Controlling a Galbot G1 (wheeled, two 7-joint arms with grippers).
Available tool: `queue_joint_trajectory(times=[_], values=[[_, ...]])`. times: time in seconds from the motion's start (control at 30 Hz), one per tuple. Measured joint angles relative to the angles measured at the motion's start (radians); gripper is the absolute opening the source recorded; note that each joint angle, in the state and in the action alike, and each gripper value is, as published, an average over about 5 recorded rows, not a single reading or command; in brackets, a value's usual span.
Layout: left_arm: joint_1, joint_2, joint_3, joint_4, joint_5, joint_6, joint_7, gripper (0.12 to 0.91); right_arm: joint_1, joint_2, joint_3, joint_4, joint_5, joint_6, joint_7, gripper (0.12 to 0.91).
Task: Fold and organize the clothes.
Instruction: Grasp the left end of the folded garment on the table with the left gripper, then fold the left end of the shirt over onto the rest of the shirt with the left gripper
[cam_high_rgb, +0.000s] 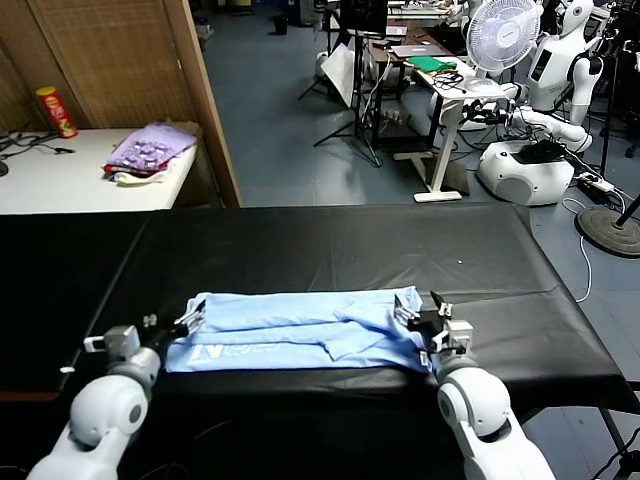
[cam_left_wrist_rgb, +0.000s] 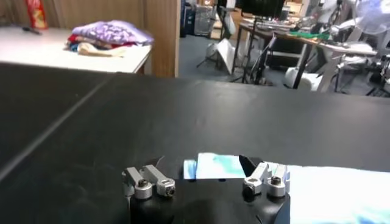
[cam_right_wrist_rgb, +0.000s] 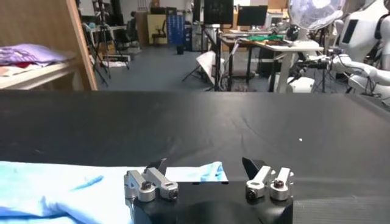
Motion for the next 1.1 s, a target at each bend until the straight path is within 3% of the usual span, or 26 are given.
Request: queue_joint_trajectory(times=[0.37, 0.47, 0.7, 0.8, 0.93, 1.1], values=[[0.05, -0.064, -0.011, 0.022, 0.054, -0.031, 0.012, 0.763, -0.015, -0.007, 0.002, 0.026, 0.003, 0.0, -0.008, 0.798], [0.055, -0.079, -0.011, 0.031, 0.055, -0.038, 0.015, 0.658, -0.017, -0.009, 0.004, 0.027, 0.001, 0.0, -0.01, 0.798], [0.07, -0.113, -0.009, 0.033, 0.107, -0.055, 0.021, 0.28, -0.021, -0.006, 0.002, 0.026, -0.009, 0.0, -0.019, 0.798], [0.071, -0.124, -0.007, 0.033, 0.133, -0.06, 0.028, 0.184, -0.021, -0.005, 0.002, 0.027, -0.011, -0.001, -0.02, 0.798], [0.071, -0.118, -0.01, 0.044, 0.211, -0.096, 0.069, 0.156, -0.023, -0.006, 0.008, 0.035, -0.011, -0.003, -0.02, 0.798], [0.08, -0.067, -0.039, 0.077, 0.397, -0.159, 0.124, 0.157, -0.032, -0.008, 0.02, 0.053, -0.008, -0.006, -0.018, 0.798]])
